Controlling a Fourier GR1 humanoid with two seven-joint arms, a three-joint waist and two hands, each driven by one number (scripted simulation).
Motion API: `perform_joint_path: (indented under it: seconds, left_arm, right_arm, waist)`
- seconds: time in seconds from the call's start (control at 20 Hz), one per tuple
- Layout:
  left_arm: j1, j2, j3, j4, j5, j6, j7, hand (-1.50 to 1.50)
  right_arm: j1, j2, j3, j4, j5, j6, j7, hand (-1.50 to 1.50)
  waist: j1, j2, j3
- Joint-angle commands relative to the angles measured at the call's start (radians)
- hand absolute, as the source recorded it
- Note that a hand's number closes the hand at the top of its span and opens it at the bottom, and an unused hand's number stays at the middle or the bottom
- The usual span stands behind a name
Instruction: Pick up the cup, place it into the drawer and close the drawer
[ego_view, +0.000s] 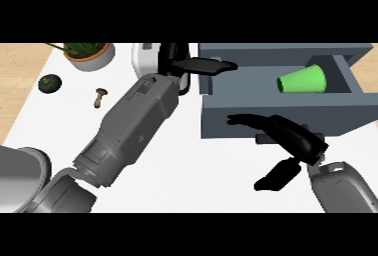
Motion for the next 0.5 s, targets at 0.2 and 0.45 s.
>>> perform_joint_path:
  seconds: [0.2, 0.45]
  left_arm:
    - [0.095, 0.049, 0.014, -0.09, 0.009, -0.055, 0.013, -1.5]
    - [0.187, 0.101, 0.001, -0.173, 0.006, -0.108, 0.016, -1.5]
  right_arm:
    - [-0.103, 0.062, 0.099, 0.482, 0.237, -0.131, -0.203, 1.5]
    - [-0.251, 0.084, 0.005, 0.772, 0.252, -0.232, -0.32, 1.5]
  waist:
    - [0.076, -0.006, 0.001]
    - [0.113, -0.002, 0.003]
